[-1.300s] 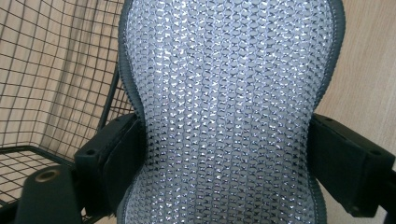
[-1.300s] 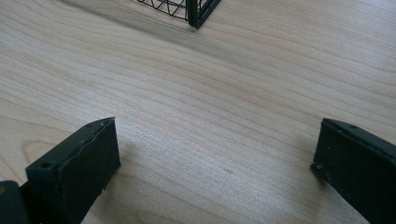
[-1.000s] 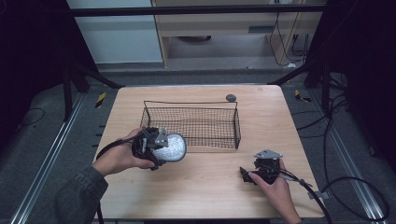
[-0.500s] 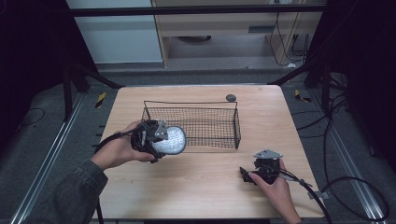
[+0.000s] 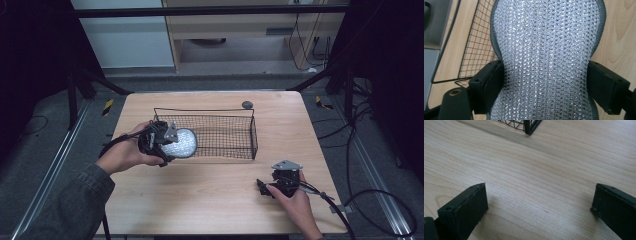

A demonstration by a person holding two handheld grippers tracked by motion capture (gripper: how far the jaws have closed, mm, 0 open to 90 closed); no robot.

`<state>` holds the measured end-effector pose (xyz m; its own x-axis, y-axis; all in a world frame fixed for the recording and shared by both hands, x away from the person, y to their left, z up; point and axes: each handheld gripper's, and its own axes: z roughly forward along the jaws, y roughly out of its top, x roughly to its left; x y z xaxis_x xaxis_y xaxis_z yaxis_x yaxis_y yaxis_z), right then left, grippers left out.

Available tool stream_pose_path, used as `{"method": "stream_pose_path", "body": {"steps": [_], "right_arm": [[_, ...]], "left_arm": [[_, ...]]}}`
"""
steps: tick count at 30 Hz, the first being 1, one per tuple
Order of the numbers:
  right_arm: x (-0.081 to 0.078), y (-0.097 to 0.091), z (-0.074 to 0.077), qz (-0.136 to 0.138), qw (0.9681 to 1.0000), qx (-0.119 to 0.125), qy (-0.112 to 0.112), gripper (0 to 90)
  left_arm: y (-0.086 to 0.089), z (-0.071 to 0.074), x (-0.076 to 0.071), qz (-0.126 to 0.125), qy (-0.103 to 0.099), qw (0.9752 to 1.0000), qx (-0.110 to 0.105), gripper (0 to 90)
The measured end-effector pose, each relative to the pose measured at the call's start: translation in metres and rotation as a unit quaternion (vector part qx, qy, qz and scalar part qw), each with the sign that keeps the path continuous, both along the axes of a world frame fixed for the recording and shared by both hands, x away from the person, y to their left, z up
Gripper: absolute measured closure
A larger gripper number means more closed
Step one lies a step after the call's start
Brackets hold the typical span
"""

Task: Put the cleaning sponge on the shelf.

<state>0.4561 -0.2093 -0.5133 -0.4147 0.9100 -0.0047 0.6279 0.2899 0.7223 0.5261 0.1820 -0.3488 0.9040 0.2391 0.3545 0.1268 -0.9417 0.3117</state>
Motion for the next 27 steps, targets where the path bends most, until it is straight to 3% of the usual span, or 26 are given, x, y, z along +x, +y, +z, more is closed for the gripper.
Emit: {"method": "stream_pose_path", "body": {"steps": [11, 27], "right_arm": [[0.000, 0.000, 0.000, 0.000, 1.0000, 0.000, 0.000, 0.5], [0.000, 0.000, 0.000, 0.000, 1.0000, 0.000, 0.001, 0.5]], "left_arm": [[0.006, 0.008, 0.021, 0.011, -0.019, 0.9997, 0.008, 17.5], [0.002, 0.023, 0.044, -0.001, -0.050, 0.9984, 0.025, 17.7]]}}
